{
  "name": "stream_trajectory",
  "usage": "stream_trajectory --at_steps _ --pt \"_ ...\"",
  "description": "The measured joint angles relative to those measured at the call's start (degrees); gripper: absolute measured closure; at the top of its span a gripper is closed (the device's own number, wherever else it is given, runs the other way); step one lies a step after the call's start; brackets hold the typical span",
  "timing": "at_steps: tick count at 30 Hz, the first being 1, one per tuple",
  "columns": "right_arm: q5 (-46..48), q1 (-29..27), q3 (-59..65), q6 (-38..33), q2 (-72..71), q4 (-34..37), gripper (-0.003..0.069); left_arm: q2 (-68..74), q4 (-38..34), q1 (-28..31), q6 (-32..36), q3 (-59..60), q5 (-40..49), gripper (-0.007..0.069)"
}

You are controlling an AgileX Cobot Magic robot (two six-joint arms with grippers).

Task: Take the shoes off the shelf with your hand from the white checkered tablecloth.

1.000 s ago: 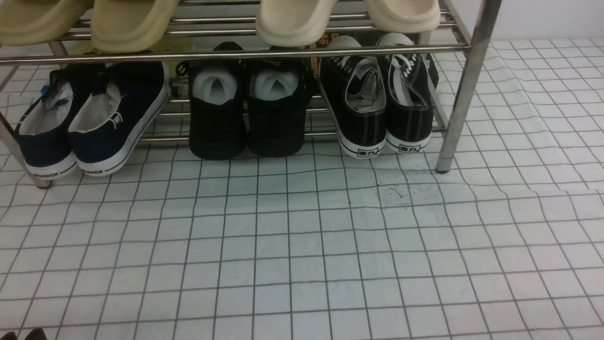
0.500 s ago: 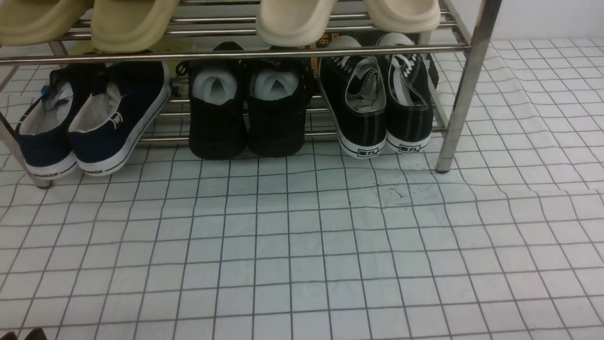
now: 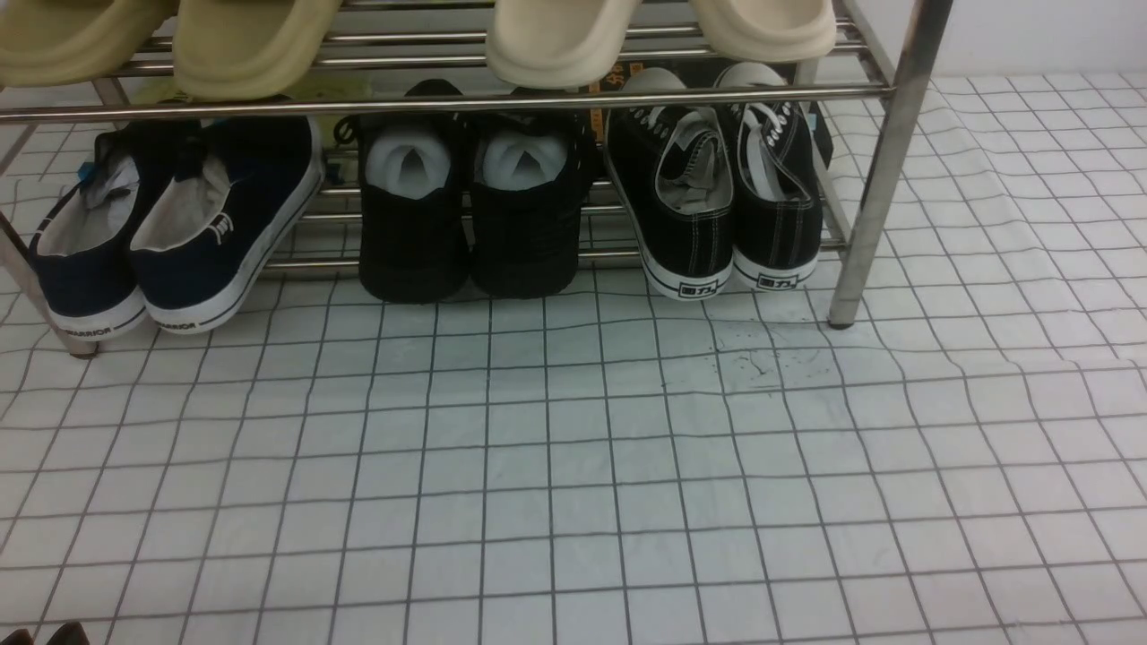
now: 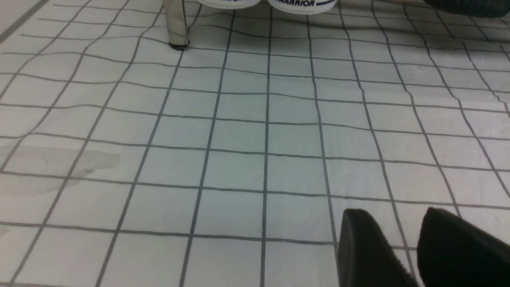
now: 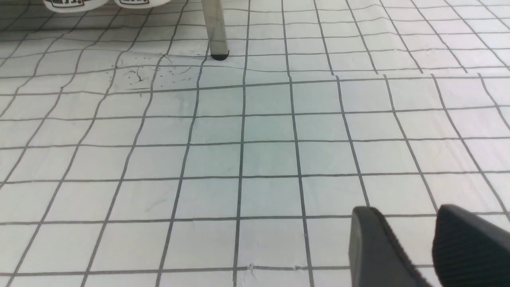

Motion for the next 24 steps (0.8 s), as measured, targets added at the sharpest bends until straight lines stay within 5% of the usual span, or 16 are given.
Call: stream_trajectory --at_steps 5,14,24 --pt "-0.45 0.00 0.00 0.67 0.00 -0.08 0.0419 0.00 0.00 0.00 0.00 0.00 0.00 0.0384" --pt "-4.26 0.00 0.54 22.85 0.00 28.54 0.0419 0.00 0.00 0.00 0.00 0.00 0.00 0.0384" --pt "-11.20 0.00 0.54 24.64 0.00 35.12 0.0419 0.00 0.00 0.00 0.00 0.00 0.00 0.0384"
